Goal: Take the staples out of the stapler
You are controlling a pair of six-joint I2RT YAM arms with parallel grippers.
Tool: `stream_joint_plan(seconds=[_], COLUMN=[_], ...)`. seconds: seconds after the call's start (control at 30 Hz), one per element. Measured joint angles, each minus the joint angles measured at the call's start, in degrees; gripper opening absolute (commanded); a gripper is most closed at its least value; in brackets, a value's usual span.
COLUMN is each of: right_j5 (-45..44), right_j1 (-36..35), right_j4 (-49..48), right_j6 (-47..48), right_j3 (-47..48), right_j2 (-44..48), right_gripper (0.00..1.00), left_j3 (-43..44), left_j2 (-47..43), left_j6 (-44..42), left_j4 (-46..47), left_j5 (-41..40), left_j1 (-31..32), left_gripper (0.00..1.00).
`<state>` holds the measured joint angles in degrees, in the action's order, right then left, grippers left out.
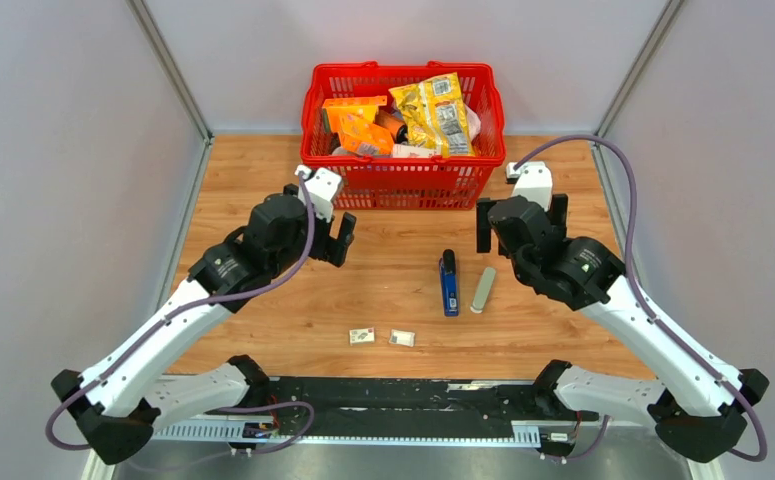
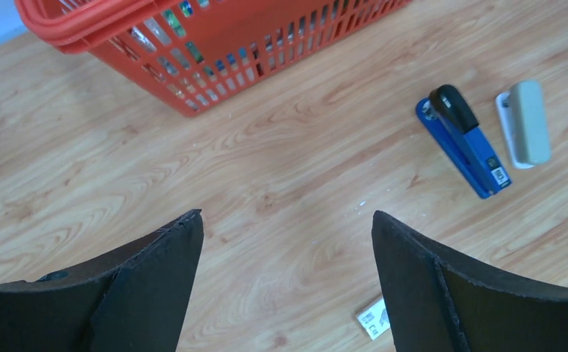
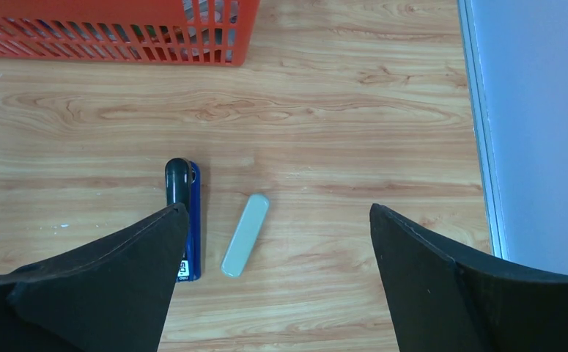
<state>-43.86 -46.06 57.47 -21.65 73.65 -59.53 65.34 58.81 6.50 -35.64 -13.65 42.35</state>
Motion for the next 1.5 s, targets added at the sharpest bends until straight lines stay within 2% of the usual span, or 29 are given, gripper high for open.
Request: stream_joint_plan(seconds=[0.1, 0.23, 0.43, 0.77, 1.1, 1.5], right_j5=[-0.2, -2.1, -3.8, -1.3, 1.5, 5.0], right_j1=[0.0, 0.0, 0.7, 5.2, 7.8, 9.0], right_j4=[0.1, 1.0, 1.4, 1.9, 1.8, 1.4], right_j6=[0.4, 0.5, 0.3, -3.7, -8.8, -11.6], right_j3=[0.2, 0.7, -0.2, -5.9, -12.1, -15.2], right_j2=[-0.8, -2.2, -1.6, 0.8, 3.9, 7.8], right_gripper=[1.00, 1.00, 1.00, 1.00, 1.00, 1.00], left_j3=[-1.2, 1.0, 6.8, 7.4, 18.7, 32.7], left_j2=[-3.5, -1.8, 9.5, 22.4, 42.2, 56.1], left_j6=[0.0, 1.4, 7.2, 16.8, 27.4, 33.1], left_j4=[1.6, 0.4, -3.5, -2.8, -1.6, -1.4], left_j5=[1.5, 3.7, 2.6, 0.8, -1.9, -3.5], left_j1=[0.0, 0.0, 0.4, 5.6, 7.2, 11.8], left_gripper=[0.93, 0.89, 0.89, 0.89, 0.89, 0.91])
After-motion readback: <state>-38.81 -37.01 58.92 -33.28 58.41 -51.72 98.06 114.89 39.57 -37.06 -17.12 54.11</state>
